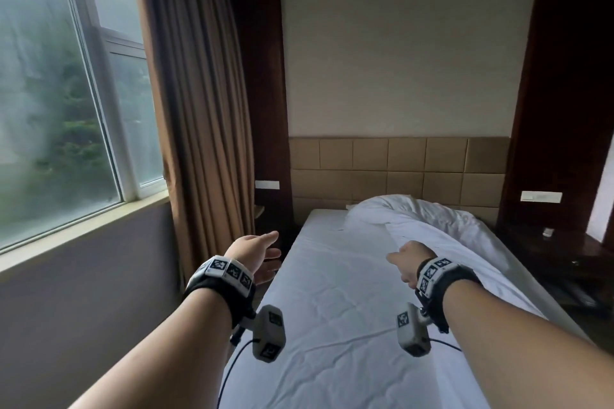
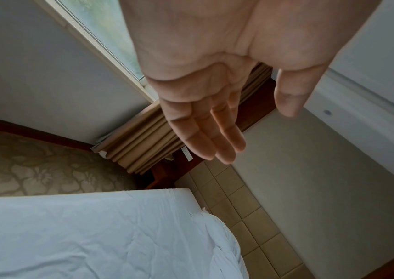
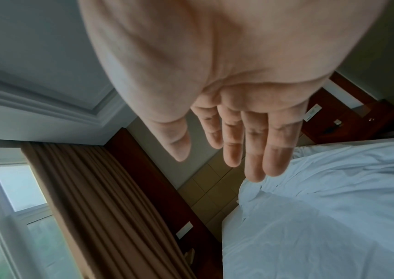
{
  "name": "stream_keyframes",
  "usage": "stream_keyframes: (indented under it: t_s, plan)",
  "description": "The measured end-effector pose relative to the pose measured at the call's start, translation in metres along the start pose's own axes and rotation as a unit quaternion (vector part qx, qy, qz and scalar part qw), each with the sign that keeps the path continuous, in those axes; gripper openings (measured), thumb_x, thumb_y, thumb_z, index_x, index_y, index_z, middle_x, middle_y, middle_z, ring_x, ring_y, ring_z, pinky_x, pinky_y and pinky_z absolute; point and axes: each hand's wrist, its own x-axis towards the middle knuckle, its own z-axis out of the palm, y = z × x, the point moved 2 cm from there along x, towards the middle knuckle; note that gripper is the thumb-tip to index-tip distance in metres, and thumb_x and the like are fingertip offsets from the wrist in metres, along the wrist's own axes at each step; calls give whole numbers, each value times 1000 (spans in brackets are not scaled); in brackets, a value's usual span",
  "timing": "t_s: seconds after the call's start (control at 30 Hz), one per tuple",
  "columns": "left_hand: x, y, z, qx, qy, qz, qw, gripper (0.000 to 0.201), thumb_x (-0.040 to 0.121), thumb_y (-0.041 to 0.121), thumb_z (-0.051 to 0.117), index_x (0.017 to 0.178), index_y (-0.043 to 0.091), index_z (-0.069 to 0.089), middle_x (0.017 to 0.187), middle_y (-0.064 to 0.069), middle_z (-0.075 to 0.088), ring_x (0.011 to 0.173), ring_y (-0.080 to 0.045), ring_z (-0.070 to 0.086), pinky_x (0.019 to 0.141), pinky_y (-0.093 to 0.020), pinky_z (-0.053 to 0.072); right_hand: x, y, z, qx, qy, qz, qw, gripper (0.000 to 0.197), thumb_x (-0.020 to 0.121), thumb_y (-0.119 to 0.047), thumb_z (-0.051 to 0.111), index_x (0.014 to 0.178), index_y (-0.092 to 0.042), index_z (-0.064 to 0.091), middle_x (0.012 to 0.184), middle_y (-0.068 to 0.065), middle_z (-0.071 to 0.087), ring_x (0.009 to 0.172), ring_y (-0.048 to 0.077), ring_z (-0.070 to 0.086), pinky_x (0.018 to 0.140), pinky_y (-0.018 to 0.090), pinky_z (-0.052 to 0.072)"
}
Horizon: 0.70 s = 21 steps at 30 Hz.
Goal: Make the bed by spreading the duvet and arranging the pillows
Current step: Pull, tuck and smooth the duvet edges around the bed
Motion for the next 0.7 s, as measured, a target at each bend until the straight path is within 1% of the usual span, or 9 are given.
stream_keyframes:
  t_s: [0.07,0.17,0.23,0.33,0.43,0.53,0.6,0.63,0.7]
  plan:
    - [28,0,-20,3,9,1,1000,28,95,37,71,111,15,64,105,-10,74,88,-28,74,82,-43,61,24,-19,29,6,-5,-5,1000,37,89,-27,64,70,-18,34,60,2,31,51,17,32,50,27,25]
    - [68,-3,-52,4,29,1,1000,29,94,39,71,110,16,65,101,-8,75,86,-27,75,71,-38,60,50,-45,77,10,-22,-26,999,36,89,-24,62,68,-20,33,60,1,30,51,18,30,51,28,24]
    - [92,-9,-70,7,35,-8,999,27,94,38,71,108,16,65,100,-8,75,87,-26,74,70,-37,58,54,-51,104,5,-35,-26,999,40,89,-24,61,67,-25,28,62,-3,28,50,16,27,49,28,22]
    - [114,-23,-79,6,18,-40,999,27,94,37,72,108,16,65,101,-8,76,89,-27,74,76,-39,60,48,-45,119,-1,-39,-7,999,41,90,-28,61,68,-26,27,63,-4,27,51,15,26,49,28,22]
    - [124,-32,-67,1,-13,-40,999,27,94,37,70,109,16,64,100,-7,75,86,-26,72,74,-37,58,30,-30,103,11,-6,15,1000,41,90,-29,61,66,-24,28,61,-1,27,51,17,26,50,29,22]
    - [118,-39,-33,-8,-78,-44,996,26,95,36,68,110,15,63,101,-7,74,85,-26,72,70,-36,55,-5,3,67,18,52,54,997,37,85,-30,62,67,-23,31,60,1,28,54,22,30,53,30,24]
    - [102,-45,-9,-7,-128,-49,991,26,95,37,68,111,16,64,104,-7,75,87,-26,73,70,-37,55,-34,28,44,17,71,89,993,29,82,-35,64,72,-23,39,64,-2,35,56,20,36,52,27,27]
    - [92,-47,2,-4,-148,-49,988,25,96,36,68,110,17,64,105,-8,74,88,-26,73,72,-37,56,-48,39,31,22,79,105,991,27,81,-36,65,75,-22,43,65,-1,39,56,19,39,52,27,29]
    - [70,-45,22,-1,-181,-50,982,22,96,35,68,109,17,65,105,-9,74,89,-28,72,75,-38,56,-73,57,5,19,98,133,986,25,79,-37,66,74,-20,48,66,3,47,59,23,49,55,28,38]
